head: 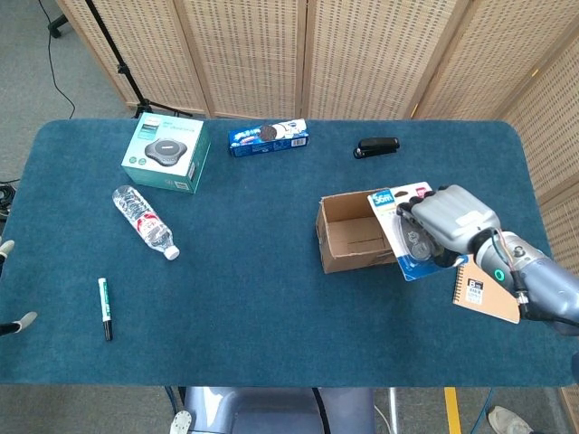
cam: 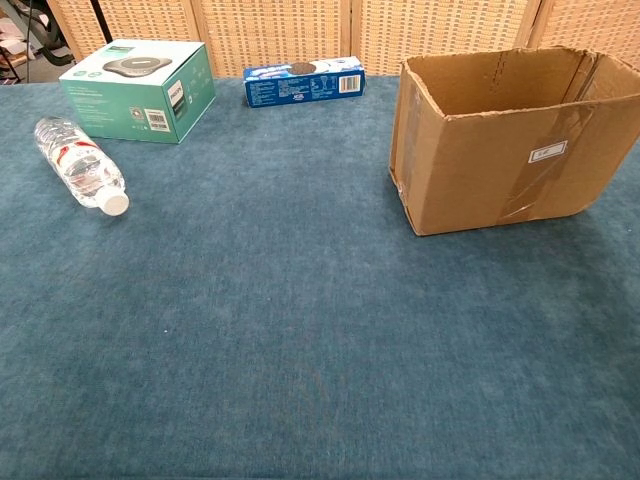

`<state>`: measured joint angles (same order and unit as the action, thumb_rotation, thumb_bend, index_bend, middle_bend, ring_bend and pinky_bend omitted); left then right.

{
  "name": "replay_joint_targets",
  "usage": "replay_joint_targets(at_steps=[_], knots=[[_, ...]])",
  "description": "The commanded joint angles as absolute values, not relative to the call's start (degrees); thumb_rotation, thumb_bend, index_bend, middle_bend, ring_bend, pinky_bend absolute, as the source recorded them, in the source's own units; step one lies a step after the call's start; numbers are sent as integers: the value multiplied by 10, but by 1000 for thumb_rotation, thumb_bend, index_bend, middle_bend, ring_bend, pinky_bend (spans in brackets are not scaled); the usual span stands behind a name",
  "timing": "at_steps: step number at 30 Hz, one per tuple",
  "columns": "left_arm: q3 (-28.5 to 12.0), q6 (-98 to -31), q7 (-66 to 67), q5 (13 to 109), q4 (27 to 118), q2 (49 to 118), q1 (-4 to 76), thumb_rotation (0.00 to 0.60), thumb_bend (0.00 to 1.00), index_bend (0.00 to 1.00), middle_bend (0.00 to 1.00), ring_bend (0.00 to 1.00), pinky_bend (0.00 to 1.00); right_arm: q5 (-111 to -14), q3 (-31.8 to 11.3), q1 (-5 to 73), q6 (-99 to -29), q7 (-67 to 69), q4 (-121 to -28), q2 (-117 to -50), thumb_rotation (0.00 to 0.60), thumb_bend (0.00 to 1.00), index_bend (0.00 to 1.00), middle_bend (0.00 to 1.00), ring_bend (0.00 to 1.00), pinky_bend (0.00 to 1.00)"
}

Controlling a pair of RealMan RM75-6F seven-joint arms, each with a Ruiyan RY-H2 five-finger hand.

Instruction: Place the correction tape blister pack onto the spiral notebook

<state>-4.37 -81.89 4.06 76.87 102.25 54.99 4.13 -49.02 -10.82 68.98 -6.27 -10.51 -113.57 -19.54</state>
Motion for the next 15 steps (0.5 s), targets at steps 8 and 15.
replay_joint_targets(at_steps=[8,15], knots=[[-50,-795,61,736,1020,558,53,600,0,0,0,0,0,-475,75,951,132,38,-997,-322,600,1000,565,518,302,230],[-51,-790,65,726,1016,560,57,600,0,0,0,0,0,-582,185,1074,220,218,-941,-417,600,1000,567,533,314,228]])
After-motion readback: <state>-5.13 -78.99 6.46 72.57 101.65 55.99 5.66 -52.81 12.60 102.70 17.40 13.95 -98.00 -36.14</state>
